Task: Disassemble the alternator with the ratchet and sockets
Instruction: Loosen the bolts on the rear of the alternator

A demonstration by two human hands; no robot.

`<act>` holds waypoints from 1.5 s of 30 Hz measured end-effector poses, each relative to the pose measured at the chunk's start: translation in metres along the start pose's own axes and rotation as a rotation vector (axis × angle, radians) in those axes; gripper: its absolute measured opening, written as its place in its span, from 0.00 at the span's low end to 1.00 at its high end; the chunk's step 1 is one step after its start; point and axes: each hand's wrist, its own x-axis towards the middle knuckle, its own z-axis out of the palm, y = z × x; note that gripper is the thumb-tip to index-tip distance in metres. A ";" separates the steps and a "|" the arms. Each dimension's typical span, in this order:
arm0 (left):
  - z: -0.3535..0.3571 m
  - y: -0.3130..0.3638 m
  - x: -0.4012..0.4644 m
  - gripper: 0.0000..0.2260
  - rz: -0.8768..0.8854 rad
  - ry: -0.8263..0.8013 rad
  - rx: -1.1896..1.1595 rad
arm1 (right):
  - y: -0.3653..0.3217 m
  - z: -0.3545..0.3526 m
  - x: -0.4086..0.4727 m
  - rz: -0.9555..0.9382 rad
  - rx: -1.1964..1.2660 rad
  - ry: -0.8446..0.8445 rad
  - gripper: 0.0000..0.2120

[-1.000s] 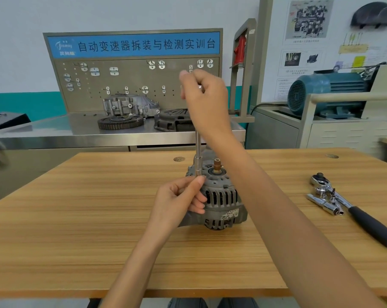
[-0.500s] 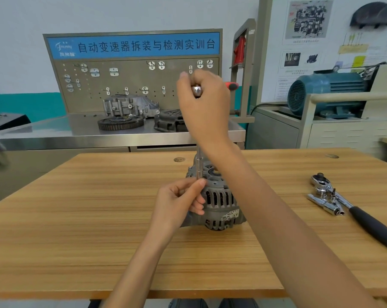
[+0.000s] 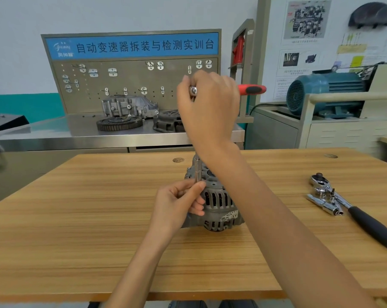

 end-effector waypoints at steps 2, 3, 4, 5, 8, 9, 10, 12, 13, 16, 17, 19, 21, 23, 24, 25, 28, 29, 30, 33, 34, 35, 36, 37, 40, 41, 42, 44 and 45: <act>0.000 0.000 0.000 0.05 -0.009 0.002 -0.002 | -0.001 0.000 0.002 0.013 0.046 -0.021 0.15; 0.000 0.001 0.000 0.05 -0.013 -0.001 -0.003 | 0.000 0.000 0.004 0.057 0.155 -0.065 0.17; 0.000 0.002 0.000 0.06 -0.013 -0.006 -0.001 | 0.001 -0.001 0.007 0.116 0.287 -0.119 0.20; -0.001 0.002 0.000 0.07 -0.010 -0.013 0.003 | 0.002 -0.002 0.010 0.177 0.427 -0.167 0.22; -0.003 0.003 -0.001 0.08 0.003 -0.036 0.016 | 0.006 -0.007 0.017 0.360 0.812 -0.303 0.22; -0.003 0.003 -0.001 0.08 0.006 -0.043 0.015 | 0.008 -0.008 0.018 0.406 0.884 -0.330 0.22; -0.003 0.003 -0.001 0.08 0.009 -0.047 0.013 | 0.009 -0.008 0.018 0.432 0.922 -0.336 0.22; -0.002 0.002 0.000 0.10 0.009 -0.043 0.002 | 0.009 -0.007 0.017 0.428 0.910 -0.296 0.22; -0.001 0.002 0.000 0.11 0.007 -0.032 -0.007 | 0.007 -0.005 0.014 0.382 0.852 -0.256 0.22; 0.001 0.001 0.000 0.11 0.009 0.002 -0.021 | 0.002 0.001 0.004 0.097 0.390 -0.076 0.22; 0.001 0.000 0.000 0.10 0.006 0.011 -0.025 | 0.001 0.002 0.002 0.032 0.241 -0.011 0.22; 0.001 0.000 0.000 0.12 -0.002 0.016 -0.036 | -0.002 0.003 0.002 0.018 0.173 0.030 0.21; 0.001 0.001 -0.001 0.13 -0.008 0.012 -0.036 | -0.001 0.001 0.007 0.110 0.360 -0.070 0.24; 0.001 0.002 -0.001 0.11 -0.008 -0.002 -0.032 | 0.003 -0.003 0.013 0.255 0.611 -0.212 0.24; 0.001 0.002 -0.001 0.09 -0.007 -0.009 -0.029 | 0.004 -0.005 0.016 0.319 0.713 -0.284 0.24; 0.001 0.002 -0.001 0.07 -0.005 -0.014 -0.028 | 0.006 -0.007 0.019 0.374 0.791 -0.343 0.23; 0.000 0.002 -0.001 0.06 -0.001 -0.024 -0.024 | 0.008 -0.007 0.021 0.484 0.929 -0.396 0.23; 0.000 0.002 -0.001 0.07 -0.001 -0.022 -0.022 | 0.007 -0.007 0.020 0.486 0.927 -0.379 0.23; 0.001 0.002 -0.001 0.06 -0.003 -0.016 -0.021 | 0.005 -0.006 0.017 0.450 0.899 -0.342 0.23; 0.003 0.002 0.000 0.03 -0.001 0.009 -0.023 | 0.003 0.000 0.005 0.120 0.447 -0.100 0.23; 0.003 0.002 0.001 0.03 0.002 0.015 -0.025 | 0.002 0.002 0.002 0.022 0.252 -0.013 0.22; 0.003 0.001 0.000 0.03 0.002 0.020 -0.027 | 0.001 0.004 0.001 -0.023 0.142 0.041 0.20; 0.003 0.001 0.000 0.03 0.002 0.022 -0.029 | -0.001 0.005 0.001 -0.027 0.121 0.049 0.19; 0.003 0.001 0.000 0.03 0.000 0.022 -0.028 | -0.002 0.005 0.003 -0.005 0.171 0.015 0.20; 0.001 0.001 -0.001 0.04 -0.008 0.011 -0.019 | 0.000 0.001 0.010 0.174 0.514 -0.158 0.23; 0.001 0.002 -0.001 0.04 -0.004 0.004 -0.018 | 0.001 -0.002 0.012 0.253 0.635 -0.218 0.22; 0.001 0.002 -0.002 0.04 0.001 -0.004 -0.018 | 0.002 -0.005 0.015 0.334 0.753 -0.295 0.22; 0.000 0.002 -0.002 0.05 0.003 -0.013 -0.024 | 0.005 -0.007 0.019 0.451 0.972 -0.419 0.22; 0.000 0.001 -0.002 0.05 0.002 -0.016 -0.025 | 0.006 -0.008 0.020 0.489 1.039 -0.437 0.23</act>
